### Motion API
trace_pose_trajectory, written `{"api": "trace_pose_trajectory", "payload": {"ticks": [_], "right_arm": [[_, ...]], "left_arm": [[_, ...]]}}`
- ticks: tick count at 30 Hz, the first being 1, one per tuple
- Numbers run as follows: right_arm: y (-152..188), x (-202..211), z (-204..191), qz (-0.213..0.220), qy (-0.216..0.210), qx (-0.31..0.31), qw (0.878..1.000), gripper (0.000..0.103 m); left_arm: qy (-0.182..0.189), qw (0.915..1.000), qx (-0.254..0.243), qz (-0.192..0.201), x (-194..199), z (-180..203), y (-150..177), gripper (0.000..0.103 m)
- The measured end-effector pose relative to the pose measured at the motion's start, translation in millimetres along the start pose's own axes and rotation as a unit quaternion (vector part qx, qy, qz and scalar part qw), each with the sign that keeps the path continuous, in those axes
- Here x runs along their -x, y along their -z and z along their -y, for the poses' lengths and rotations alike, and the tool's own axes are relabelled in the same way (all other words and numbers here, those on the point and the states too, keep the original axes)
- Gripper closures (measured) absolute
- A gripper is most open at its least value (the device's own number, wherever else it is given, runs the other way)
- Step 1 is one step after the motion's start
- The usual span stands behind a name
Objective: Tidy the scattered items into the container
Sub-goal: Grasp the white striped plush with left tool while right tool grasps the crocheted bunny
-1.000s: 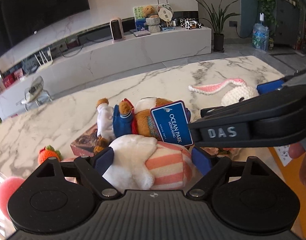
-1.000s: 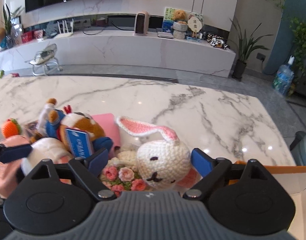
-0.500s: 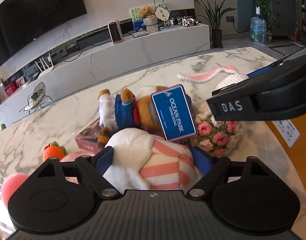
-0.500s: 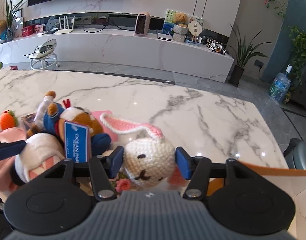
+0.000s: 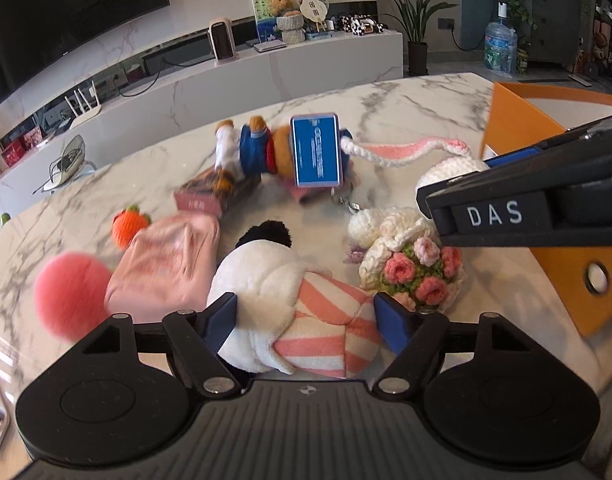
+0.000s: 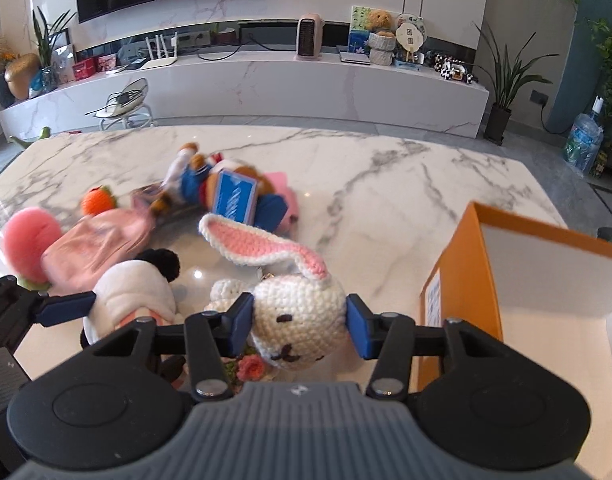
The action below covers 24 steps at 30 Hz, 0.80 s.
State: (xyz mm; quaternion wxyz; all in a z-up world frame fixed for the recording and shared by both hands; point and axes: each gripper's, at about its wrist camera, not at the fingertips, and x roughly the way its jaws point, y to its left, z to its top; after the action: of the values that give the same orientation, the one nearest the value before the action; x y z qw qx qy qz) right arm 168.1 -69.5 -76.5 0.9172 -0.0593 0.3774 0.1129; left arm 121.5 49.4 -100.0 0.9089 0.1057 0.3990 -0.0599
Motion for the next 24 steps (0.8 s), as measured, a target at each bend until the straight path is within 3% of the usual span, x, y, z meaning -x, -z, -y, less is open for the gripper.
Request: {"api": "trace_pose_trajectory", "payload": {"ticks": [3,13,19,24], "right_arm": [[11.2,13.8,-4.6,-0.005,-0.012,-0.001,1.000,0.050],[43.6,41.9,-10.2,-0.023,-0.035,-0.020,0.999,0.049],[49.9,40.3,-3.8,-0.016,-0.031,-0.039,0.999,0.040],[55.2,33.0,-0.7,-0.014,-0.036,-0.061,0.997,0.021]], "left_arm": [[0.001,1.0000,-0.001,-0.007,16.1,-1.6,12.7,0.023],[0.015,0.9992,0.037,-0.008,42.0,-8.8,32.2,0.022],[0.035,0.9964,0.077,0.005,48.1,-10.4,35.6,0.017],[0.024,0.9909,0.132,0.002,47.5,-21.8,41.1,0.017]]}}
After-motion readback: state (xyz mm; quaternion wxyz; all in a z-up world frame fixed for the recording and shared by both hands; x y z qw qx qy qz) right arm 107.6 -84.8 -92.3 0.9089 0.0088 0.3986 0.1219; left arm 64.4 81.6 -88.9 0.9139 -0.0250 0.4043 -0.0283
